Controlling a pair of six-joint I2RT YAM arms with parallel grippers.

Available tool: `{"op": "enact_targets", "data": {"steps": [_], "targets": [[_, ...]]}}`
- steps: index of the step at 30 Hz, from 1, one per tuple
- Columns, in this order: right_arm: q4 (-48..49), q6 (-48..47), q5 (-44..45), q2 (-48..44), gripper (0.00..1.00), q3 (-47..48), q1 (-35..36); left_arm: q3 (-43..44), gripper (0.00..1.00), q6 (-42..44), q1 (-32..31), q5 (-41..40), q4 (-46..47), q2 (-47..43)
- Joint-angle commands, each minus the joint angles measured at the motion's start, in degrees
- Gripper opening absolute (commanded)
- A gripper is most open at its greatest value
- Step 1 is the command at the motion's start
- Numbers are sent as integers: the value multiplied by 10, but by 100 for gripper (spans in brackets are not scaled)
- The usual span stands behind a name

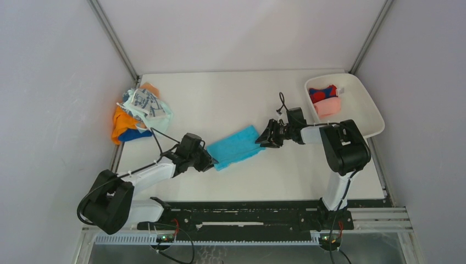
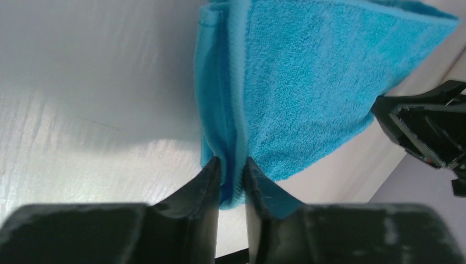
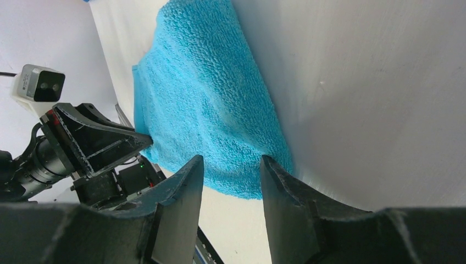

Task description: Roll the towels

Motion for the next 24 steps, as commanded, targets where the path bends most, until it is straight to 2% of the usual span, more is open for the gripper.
{"op": "enact_targets", "data": {"steps": [1,3,7,13,24], "targets": [[-2,-25,33,2,43,-10,1,4,15,-6,-8,2,26,-20],[-5,-26,35,2,43,-9,0,13,9,0,-9,-18,-1,-45],[-10,-25,43,3,43,-10,-1,41,6,19,-10,-35,-43,-77],[-18,-24,49,6,42,-9,-6,32,7,14,-16,5,5,-57],[-22,-31,51,-4,43,-9,-11,-49,18,-7,-21,0,69,17]]}}
